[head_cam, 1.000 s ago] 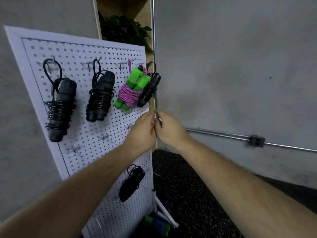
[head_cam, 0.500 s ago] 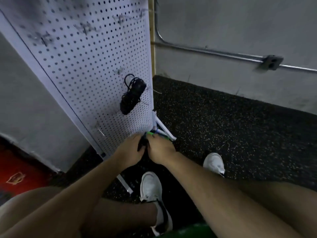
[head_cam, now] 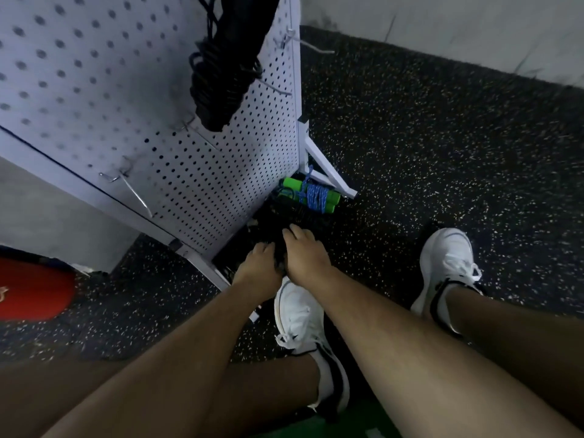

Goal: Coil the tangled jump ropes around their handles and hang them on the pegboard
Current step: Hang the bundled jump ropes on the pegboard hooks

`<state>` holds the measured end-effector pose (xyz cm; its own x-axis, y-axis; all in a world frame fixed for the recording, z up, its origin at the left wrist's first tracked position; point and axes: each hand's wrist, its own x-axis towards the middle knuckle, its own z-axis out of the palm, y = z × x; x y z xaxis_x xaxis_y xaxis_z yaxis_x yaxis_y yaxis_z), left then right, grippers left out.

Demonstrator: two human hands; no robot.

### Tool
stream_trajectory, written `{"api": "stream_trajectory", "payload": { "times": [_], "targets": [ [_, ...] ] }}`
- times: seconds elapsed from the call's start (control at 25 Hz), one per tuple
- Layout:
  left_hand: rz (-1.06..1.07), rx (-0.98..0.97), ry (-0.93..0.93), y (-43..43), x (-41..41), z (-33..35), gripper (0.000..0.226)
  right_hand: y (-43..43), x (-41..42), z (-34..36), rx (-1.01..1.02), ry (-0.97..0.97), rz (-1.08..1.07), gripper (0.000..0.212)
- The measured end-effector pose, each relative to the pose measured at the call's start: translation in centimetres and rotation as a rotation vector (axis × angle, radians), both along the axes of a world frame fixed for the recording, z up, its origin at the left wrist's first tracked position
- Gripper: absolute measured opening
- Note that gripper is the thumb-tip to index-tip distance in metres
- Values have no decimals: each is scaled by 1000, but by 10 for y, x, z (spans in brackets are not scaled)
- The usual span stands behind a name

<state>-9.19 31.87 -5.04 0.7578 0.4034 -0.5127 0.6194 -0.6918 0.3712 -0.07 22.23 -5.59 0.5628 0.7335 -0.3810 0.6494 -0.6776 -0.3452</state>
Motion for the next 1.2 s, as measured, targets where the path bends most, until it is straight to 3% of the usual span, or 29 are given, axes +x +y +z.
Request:
{"api": "stream_trajectory", "payload": {
  "times": [0.16, 0.36, 0.52, 0.68, 0.84, 1.0, 1.2],
  "targets": [
    [188, -64, -18, 4, 5, -3, 61, 19, 5, -23, -60, -12, -49, 66],
    [226, -156, -65, 1, -2, 2, 60, 23, 7, -26, -43, -70, -91, 43],
    [268, -172, -128, -11, -12, 28, 60, 10, -9, -2, 24, -107, -75, 48],
    [406, -237, -294, -30, -18, 79, 45, -24, -23, 53, 320, -258, -60, 58],
    [649, -507, -627, -61, -22, 156, 10, -61, -25, 132, 655, -391, 20, 58],
    [664, -730, -852, -95, -40, 232, 32, -100, -34, 221, 769, -424, 224, 68],
    [689, -963, -978, -98, -61, 284, 67, -127, -52, 302, 811, -287, 307, 79]
  ]
}}
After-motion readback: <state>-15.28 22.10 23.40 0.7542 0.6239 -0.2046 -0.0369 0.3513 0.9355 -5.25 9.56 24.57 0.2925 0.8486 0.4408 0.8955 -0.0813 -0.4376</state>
